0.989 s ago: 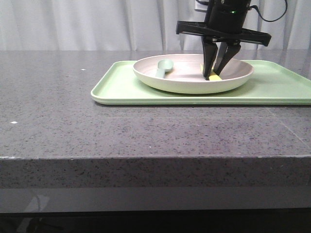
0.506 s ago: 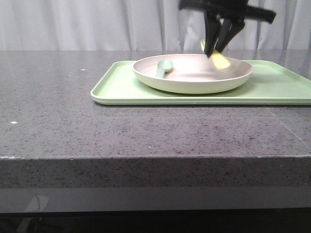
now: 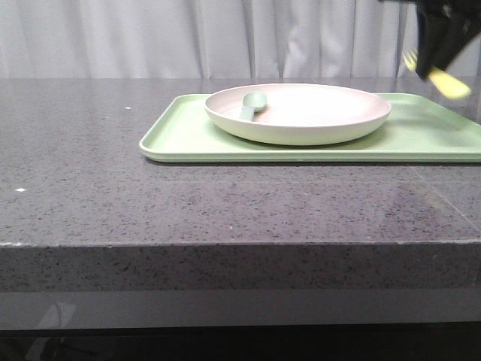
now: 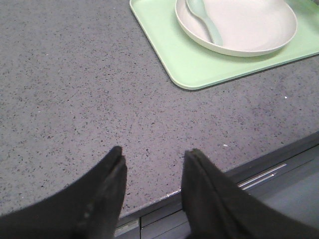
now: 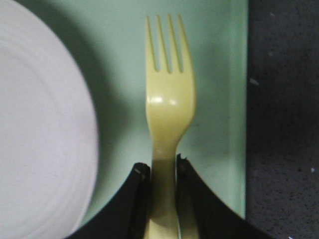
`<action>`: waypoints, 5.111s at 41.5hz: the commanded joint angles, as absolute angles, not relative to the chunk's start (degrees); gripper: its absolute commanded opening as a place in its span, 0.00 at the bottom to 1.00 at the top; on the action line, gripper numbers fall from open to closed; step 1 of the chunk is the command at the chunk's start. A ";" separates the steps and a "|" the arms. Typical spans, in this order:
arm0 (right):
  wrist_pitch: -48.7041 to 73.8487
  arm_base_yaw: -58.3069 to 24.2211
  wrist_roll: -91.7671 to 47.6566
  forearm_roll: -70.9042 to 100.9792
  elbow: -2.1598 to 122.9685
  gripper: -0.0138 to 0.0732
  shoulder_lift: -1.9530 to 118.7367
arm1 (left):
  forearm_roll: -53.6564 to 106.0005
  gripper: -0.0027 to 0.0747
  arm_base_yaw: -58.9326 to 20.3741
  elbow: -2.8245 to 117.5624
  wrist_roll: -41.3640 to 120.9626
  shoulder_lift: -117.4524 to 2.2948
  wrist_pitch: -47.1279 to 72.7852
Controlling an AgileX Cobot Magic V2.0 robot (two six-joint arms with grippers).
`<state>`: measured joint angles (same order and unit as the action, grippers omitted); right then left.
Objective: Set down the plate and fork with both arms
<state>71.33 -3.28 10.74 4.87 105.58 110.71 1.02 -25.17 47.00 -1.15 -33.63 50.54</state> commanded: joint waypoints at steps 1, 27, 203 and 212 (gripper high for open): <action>75.68 -2.75 7.42 5.02 104.60 0.24 108.38 | 1.23 0.40 -25.49 48.41 -0.94 -33.90 46.94; 72.15 -2.75 7.10 4.97 104.04 0.44 110.42 | 1.23 0.40 -25.49 48.41 -0.94 -33.90 46.84; 55.02 -9.60 0.00 4.23 48.68 0.08 24.45 | 0.70 0.01 -2.84 -0.61 -7.10 1.62 -2.43; 55.02 -9.60 0.00 4.23 48.68 0.08 24.45 | 0.70 0.01 -2.84 -0.61 -7.10 1.62 -2.43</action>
<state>58.98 -9.40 0.00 3.86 47.29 23.89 0.00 -2.47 -0.12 -6.50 0.24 2.54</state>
